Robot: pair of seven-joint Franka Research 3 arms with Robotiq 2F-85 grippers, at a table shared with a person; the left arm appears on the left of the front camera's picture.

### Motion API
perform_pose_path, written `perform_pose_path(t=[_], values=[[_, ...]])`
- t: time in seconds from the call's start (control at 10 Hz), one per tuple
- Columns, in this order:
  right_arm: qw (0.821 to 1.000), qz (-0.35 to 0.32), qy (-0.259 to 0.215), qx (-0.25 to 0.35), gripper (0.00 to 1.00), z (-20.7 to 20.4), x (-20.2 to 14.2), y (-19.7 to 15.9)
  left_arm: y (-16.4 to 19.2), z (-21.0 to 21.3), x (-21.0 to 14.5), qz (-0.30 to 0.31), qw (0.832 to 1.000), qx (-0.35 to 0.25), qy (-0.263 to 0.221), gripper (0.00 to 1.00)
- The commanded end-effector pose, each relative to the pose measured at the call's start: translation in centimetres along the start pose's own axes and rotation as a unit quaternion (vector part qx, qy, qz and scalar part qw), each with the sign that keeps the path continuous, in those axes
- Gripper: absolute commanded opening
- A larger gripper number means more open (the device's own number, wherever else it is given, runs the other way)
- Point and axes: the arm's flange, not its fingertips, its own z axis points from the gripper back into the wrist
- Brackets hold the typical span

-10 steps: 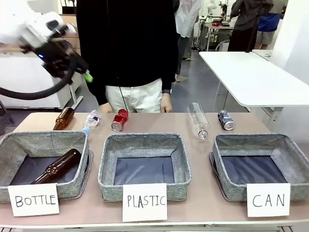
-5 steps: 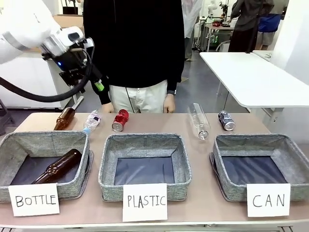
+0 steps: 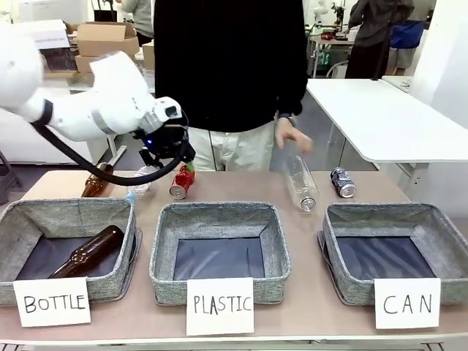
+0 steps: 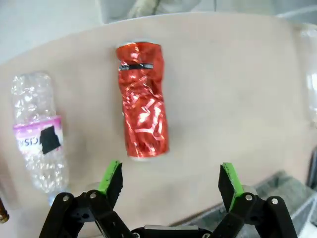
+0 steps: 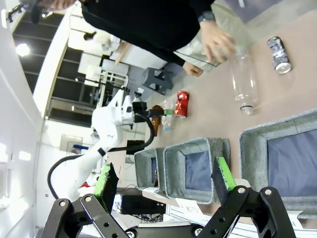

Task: Sort the can waste into the basket.
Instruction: Pick up the can waste from the table and place it in the right Fabric basket.

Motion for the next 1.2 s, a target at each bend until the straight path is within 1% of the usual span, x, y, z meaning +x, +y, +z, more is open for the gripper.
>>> perform_pose_path(t=[0.0, 0.1, 0.2, 0.3, 0.5, 0.6, 0.7, 0.8, 0.9, 1.0, 1.1], values=[[1.000, 0.011, -0.003, 0.014, 1.00, -0.2, 0.1, 0.0, -0.6, -3.0, 1.7, 0.033, 0.997, 0.065, -0.025, 1.00], [1.000, 0.011, -0.003, 0.014, 1.00, -0.2, 0.1, 0.0, -0.5, -4.7, 1.9, 0.024, 0.995, 0.087, -0.038, 1.00], [1.000, 0.011, -0.003, 0.014, 1.00, -0.2, 0.1, 0.0, -0.6, -5.4, 2.1, 0.009, 0.995, 0.088, -0.045, 1.00], [1.000, 0.011, -0.003, 0.014, 1.00, -0.2, 0.1, 0.0, -0.8, -6.0, 2.3, 0.001, 0.996, 0.078, -0.045, 1.00], [1.000, 0.011, -0.003, 0.014, 1.00, -0.2, 0.1, 0.0, -0.5, -7.5, 2.3, 0.005, 0.995, 0.098, -0.035, 1.00], [1.000, 0.011, -0.003, 0.014, 1.00, -0.2, 0.1, 0.0, -0.3, -7.9, 2.2, -0.004, 0.994, 0.106, -0.031, 1.00], [1.000, 0.011, -0.003, 0.014, 1.00, -0.2, 0.1, 0.0, 0.0, -8.2, 2.2, 0.002, 0.993, 0.114, -0.029, 0.40], [1.000, 0.011, -0.003, 0.014, 1.00, -0.2, 0.1, 0.0, 0.0, -8.5, 1.9, 0.000, 0.992, 0.124, -0.031, 0.40], [1.000, 0.011, -0.003, 0.014, 1.00, -0.2, 0.1, 0.0, -0.1, -8.8, 1.5, -0.008, 0.991, 0.132, -0.030, 0.00], [1.000, 0.011, -0.003, 0.014, 1.00, -0.2, 0.1, 0.0, -0.2, -8.7, 1.4, -0.007, 0.992, 0.126, -0.031, 0.35], [1.000, 0.011, -0.003, 0.014, 1.00, -0.2, 0.1, 0.0, -0.2, -8.4, 1.4, -0.007, 0.992, 0.124, -0.035, 0.00]])
